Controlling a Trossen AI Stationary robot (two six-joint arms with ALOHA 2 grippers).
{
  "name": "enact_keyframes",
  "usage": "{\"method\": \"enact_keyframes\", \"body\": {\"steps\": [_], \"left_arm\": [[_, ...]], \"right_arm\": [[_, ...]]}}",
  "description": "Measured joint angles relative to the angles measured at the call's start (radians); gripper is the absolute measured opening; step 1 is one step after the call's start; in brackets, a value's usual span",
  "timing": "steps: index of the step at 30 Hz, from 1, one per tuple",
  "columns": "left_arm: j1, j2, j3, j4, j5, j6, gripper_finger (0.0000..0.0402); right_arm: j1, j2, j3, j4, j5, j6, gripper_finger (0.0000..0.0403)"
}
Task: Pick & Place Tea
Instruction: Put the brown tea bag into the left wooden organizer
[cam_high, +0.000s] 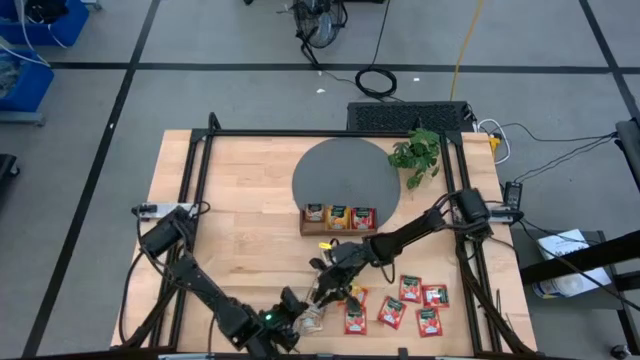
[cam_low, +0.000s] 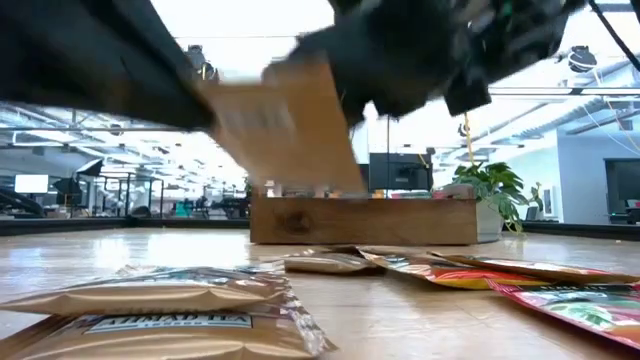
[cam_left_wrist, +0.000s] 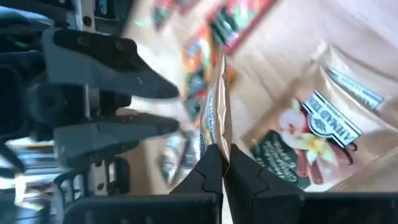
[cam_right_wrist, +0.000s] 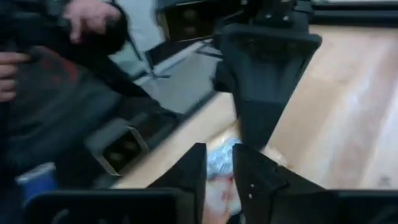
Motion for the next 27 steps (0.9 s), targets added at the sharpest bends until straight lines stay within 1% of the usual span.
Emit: {"method": "enact_keyframes", "body": {"steps": [2,4,8,10,13,15,18,20,21,24,27], "left_arm": [[-0.034,0.0,0.024,-0.01,-0.066,0.019,0.0019],[-0.068,-0.002,0.04,-0.009,-0.127,0.055,0.0022],[-0.128,-0.002,0.053,-0.006,-0.245,0.122,0.0009],[-0.149,-0.002,0.055,0.001,-0.287,0.145,0.0005],[-0.162,-0.002,0.055,0.009,-0.315,0.164,0.0013],[-0.161,-0.002,0.055,0.019,-0.32,0.178,0.0016],[-0.152,-0.002,0.055,0.025,-0.326,0.208,0.0007],[-0.145,-0.002,0.055,0.027,-0.343,0.23,0.0005],[-0.141,-0.002,0.055,0.027,-0.354,0.245,0.0006],[-0.125,-0.002,0.055,0.03,-0.384,0.297,0.0015],[-0.1,-0.002,0.054,0.052,-0.381,0.36,0.0012]], "right_arm": [[0.0,-0.044,0.0,-0.031,-0.01,0.011,0.0085],[0.0,-0.101,0.0,-0.098,-0.012,0.029,0.0101],[-0.007,-0.207,0.0,-0.23,-0.013,0.105,0.0129],[-0.013,-0.244,0.0,-0.298,-0.013,0.141,0.0141],[-0.021,-0.271,0.001,-0.358,-0.013,0.235,0.0157],[-0.03,-0.271,-0.001,-0.358,-0.018,0.29,0.0168],[-0.049,-0.266,-0.026,-0.342,-0.04,0.362,0.0181],[-0.06,-0.262,-0.069,-0.299,-0.043,0.398,0.0188],[-0.067,-0.261,-0.097,-0.251,-0.06,0.428,0.019],[-0.087,-0.262,-0.187,-0.015,-0.116,0.545,0.0192],[-0.115,-0.262,-0.265,0.211,-0.143,0.676,0.0189]]}}
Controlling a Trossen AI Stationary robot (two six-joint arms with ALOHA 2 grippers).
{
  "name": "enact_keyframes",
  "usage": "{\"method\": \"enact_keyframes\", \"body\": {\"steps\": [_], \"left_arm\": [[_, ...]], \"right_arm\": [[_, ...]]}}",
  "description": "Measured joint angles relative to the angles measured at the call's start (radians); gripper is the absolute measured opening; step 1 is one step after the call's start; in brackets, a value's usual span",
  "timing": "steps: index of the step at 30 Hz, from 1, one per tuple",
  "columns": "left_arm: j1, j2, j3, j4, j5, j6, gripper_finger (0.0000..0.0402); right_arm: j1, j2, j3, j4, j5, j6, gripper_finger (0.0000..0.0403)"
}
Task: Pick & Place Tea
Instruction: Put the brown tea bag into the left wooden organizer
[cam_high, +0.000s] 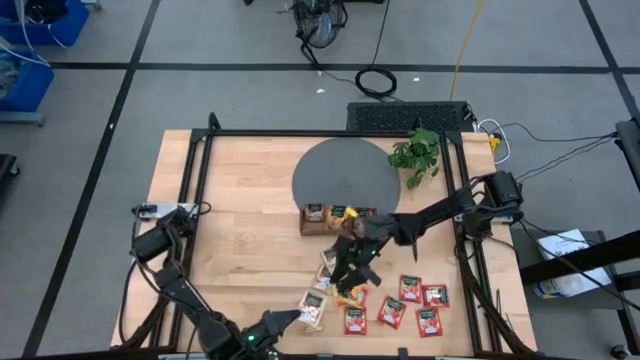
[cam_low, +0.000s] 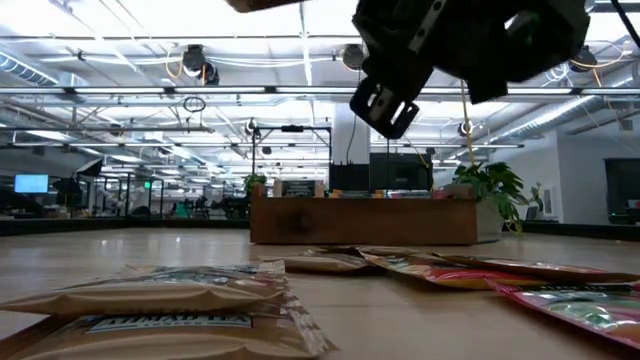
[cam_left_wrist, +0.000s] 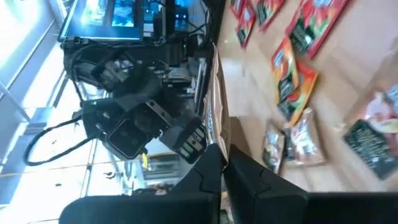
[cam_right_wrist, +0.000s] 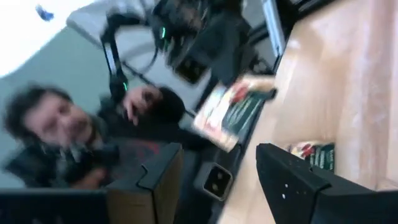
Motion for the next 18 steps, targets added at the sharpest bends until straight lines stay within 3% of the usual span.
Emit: {"method": "enact_keyframes", "body": {"steps": [2,9,18], "left_arm": [[0.016,0.0,0.0,0.029,0.002,0.053,0.0005],[0.064,-0.001,0.0,0.102,-0.009,0.281,0.0018],[0.121,-0.001,0.0,0.103,-0.009,0.366,0.0013]], "right_arm": [[-0.015,0.0,-0.026,0.068,0.0,0.071,0.0187],[-0.014,-0.001,-0.031,0.039,0.0,0.092,0.0186],[-0.009,0.0,-0.031,0.01,0.002,0.118,0.0185]]}}
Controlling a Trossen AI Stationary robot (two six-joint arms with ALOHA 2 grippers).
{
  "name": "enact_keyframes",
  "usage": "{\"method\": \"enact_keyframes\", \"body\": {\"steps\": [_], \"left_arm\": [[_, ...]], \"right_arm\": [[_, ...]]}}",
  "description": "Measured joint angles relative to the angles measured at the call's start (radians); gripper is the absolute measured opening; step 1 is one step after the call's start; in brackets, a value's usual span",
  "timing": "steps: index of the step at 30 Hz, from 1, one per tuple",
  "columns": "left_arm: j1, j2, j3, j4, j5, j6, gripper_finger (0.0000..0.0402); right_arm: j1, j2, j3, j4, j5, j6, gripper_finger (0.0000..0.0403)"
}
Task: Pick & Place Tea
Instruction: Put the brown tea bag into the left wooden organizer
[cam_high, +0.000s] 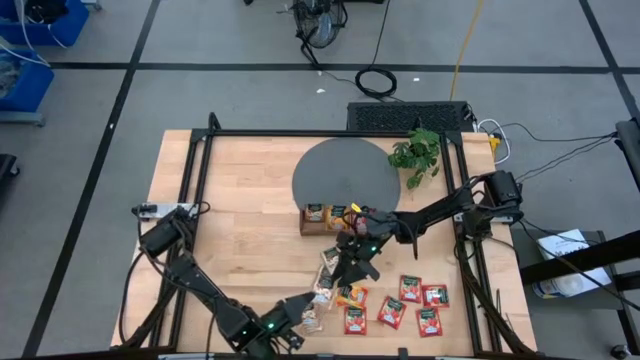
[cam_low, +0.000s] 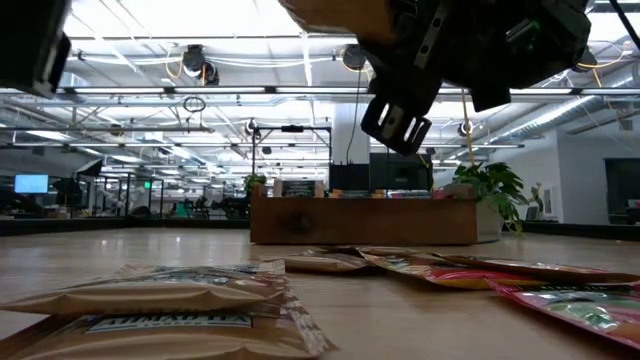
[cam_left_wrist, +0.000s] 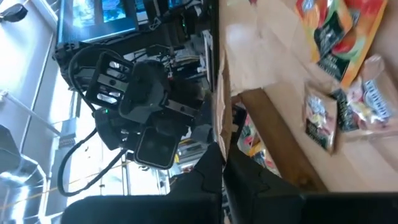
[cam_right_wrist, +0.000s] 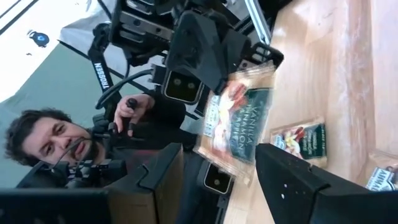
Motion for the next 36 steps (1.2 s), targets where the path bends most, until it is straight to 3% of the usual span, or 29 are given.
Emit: {"method": "enact_keyframes", "body": {"steps": [13,17,23,29,36], "left_arm": [[0.048,0.0,0.0,0.0,0.005,0.027,0.0011],[0.052,0.0,0.0,0.0,0.008,0.02,0.0006],[0.052,0.0,0.0,0.0,0.008,0.009,0.0013],[0.053,0.0,0.0,0.0,0.008,-0.075,0.0016],[0.0,0.0,0.0,-0.039,-0.206,-0.336,0.008]], "right_arm": [[0.0,0.0,0.0,-0.031,0.028,-0.038,0.0176],[0.0,0.0,0.0,-0.031,0.041,-0.063,0.013],[0.0,0.0,0.0,-0.032,0.052,-0.137,0.0018],[-0.012,0.0,0.001,-0.053,0.05,-0.172,0.0004],[-0.056,-0.015,0.001,-0.076,-0.034,-0.187,0.0001]]}}
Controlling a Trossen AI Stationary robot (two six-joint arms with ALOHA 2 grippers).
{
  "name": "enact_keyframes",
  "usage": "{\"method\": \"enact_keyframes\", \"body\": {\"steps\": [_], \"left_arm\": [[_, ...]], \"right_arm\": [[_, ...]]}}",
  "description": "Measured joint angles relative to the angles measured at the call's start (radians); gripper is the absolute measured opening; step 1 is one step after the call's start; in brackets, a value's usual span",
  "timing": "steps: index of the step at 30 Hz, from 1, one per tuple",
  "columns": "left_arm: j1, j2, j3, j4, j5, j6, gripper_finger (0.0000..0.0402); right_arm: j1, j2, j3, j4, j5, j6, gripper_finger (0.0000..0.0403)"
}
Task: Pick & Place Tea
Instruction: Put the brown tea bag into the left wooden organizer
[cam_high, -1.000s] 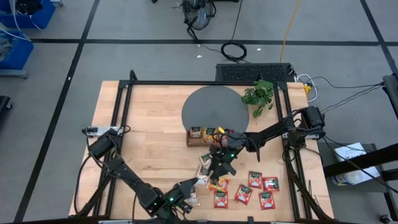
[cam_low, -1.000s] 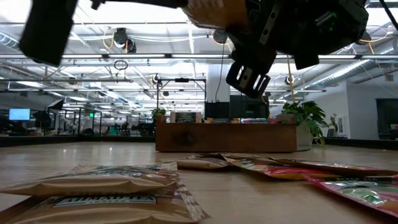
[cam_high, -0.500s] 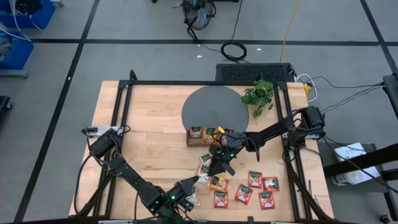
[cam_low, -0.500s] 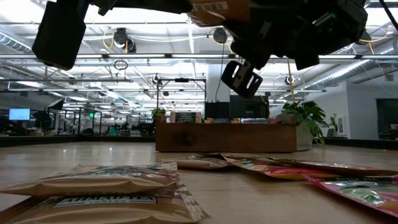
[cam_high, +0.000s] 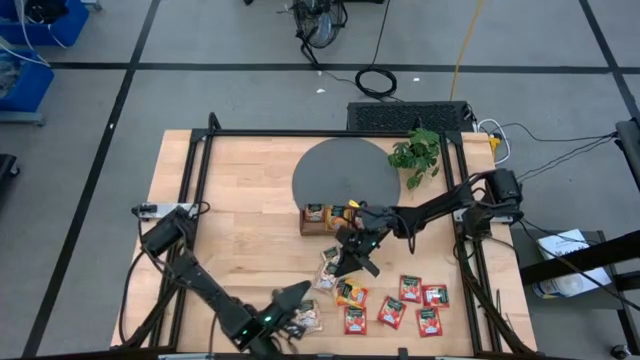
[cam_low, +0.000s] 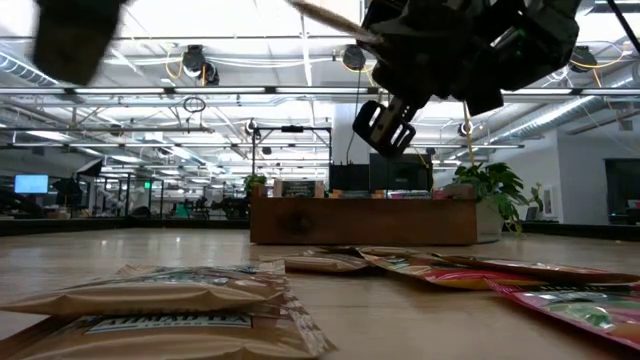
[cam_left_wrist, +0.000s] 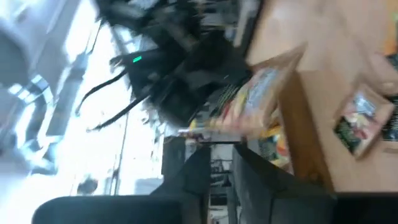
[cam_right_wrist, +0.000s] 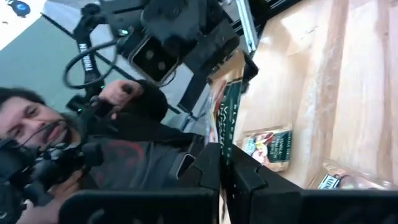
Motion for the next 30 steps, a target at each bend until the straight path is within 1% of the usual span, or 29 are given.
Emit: {"method": "enact_keyframes", "body": {"steps": [1,3,5,7,9,11,13,14,16,19,21,23,25,30], "left_arm": [[-0.013,0.0,0.0,-0.015,-0.021,-0.054,0.0087],[-0.043,-0.001,0.0,-0.079,-0.019,-0.191,0.0098],[-0.08,-0.004,0.0,-0.172,0.024,-0.344,0.0104],[-0.12,-0.009,0.0,-0.295,0.074,-0.558,0.0105],[-0.155,-0.015,0.0,-0.444,0.135,-0.834,0.0099],[-0.174,-0.015,-0.002,-0.583,0.16,-1.106,0.0089],[-0.176,-0.015,-0.013,-0.633,0.163,-1.286,0.0074],[-0.174,-0.014,-0.021,-0.637,0.166,-1.325,0.0066],[-0.163,-0.013,-0.032,-0.625,0.186,-1.348,0.0048],[-0.144,-0.013,-0.063,-0.573,0.216,-1.398,0.0017],[-0.136,-0.012,-0.081,-0.515,0.241,-1.403,0.0006],[-0.132,-0.012,-0.085,-0.471,0.273,-1.385,0.0009],[-0.132,-0.012,-0.085,-0.447,0.294,-1.351,0.0017],[-0.132,-0.012,-0.085,-0.416,0.316,-1.311,0.0025]], "right_arm": [[-0.008,-0.006,0.0,-0.003,-0.014,-0.004,0.0001],[-0.025,-0.025,0.0,-0.019,-0.041,-0.022,0.0001],[-0.047,-0.053,0.0,-0.059,-0.047,-0.061,0.0001],[-0.074,-0.091,0.0,-0.145,-0.045,-0.136,0.0001],[-0.101,-0.133,0.01,-0.274,-0.011,-0.199,0.0001],[-0.126,-0.16,0.052,-0.427,0.038,-0.264,0.0],[-0.145,-0.172,0.123,-0.595,0.075,-0.349,0.0],[-0.151,-0.172,0.17,-0.673,0.101,-0.394,0.0],[-0.159,-0.17,0.272,-0.854,0.165,-0.499,0.0],[-0.165,-0.137,0.429,-1.088,0.315,-0.638,0.0],[-0.168,-0.106,0.511,-1.227,0.395,-0.724,0.0],[-0.172,-0.074,0.578,-1.303,0.455,-0.773,0.0],[-0.182,-0.047,0.617,-1.346,0.483,-0.783,0.0],[-0.221,0.024,0.654,-1.346,0.486,-0.811,0.0]]}}
